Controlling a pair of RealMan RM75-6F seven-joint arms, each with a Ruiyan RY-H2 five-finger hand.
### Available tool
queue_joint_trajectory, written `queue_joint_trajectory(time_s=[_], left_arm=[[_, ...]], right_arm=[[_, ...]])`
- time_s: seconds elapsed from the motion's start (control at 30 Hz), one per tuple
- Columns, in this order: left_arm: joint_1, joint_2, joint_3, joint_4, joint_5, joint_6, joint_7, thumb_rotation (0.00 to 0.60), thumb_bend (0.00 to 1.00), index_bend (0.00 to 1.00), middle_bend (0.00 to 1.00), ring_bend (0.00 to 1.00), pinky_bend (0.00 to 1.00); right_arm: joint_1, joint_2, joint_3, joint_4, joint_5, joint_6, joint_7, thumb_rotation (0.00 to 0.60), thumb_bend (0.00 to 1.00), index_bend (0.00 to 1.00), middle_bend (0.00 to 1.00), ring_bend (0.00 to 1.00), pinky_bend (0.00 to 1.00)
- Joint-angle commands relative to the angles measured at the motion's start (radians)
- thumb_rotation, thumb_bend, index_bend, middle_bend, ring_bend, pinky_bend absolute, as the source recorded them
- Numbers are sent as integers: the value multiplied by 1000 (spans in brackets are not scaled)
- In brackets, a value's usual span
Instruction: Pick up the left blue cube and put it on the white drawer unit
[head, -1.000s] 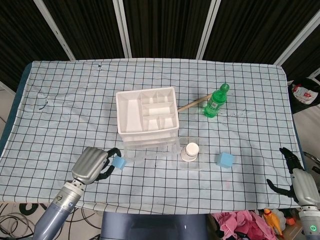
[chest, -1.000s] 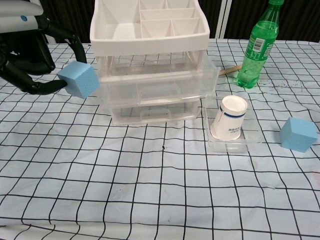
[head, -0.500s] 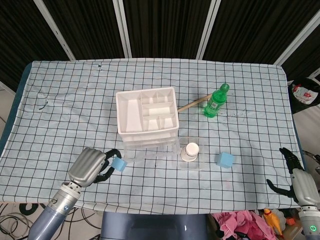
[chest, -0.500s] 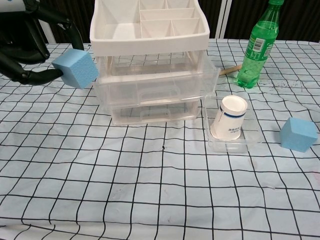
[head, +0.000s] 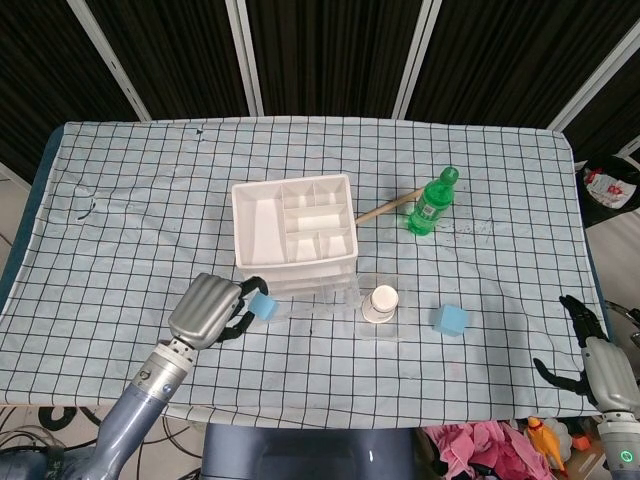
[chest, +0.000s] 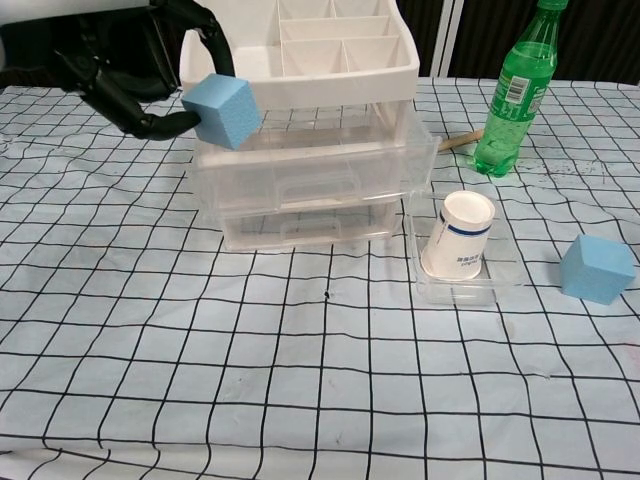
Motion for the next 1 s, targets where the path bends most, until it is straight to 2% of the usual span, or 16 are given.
queue_joint_trajectory(time_s=[0.03, 0.17, 0.57, 0.77, 1.0], left_arm=[[-29, -35, -12, 24, -40, -6, 30, 600, 407, 474, 1000, 998, 935], [-50, -67, -16, 42, -60, 7, 54, 600, 359, 455, 1000, 997, 935], [-66, -94, -35, 84, -64, 46, 45, 600, 355, 452, 1000, 995, 935], [-72, -88, -30, 93, -87, 40, 52, 600, 226, 359, 1000, 989, 935], [-73, -80, -28, 74, -68, 43, 31, 600, 204, 339, 1000, 988, 935]], right_arm=[[0, 0, 0, 1, 0, 0, 0, 600, 224, 60, 5, 0, 187], [0, 1, 1, 2, 2, -1, 3, 600, 224, 60, 5, 0, 187], [0, 1, 1, 1, -1, -1, 5, 600, 224, 60, 5, 0, 187], [0, 1, 0, -1, -1, -1, 3, 600, 224, 60, 5, 0, 187], [1, 2, 0, -2, 3, -5, 3, 600, 224, 60, 5, 0, 187]])
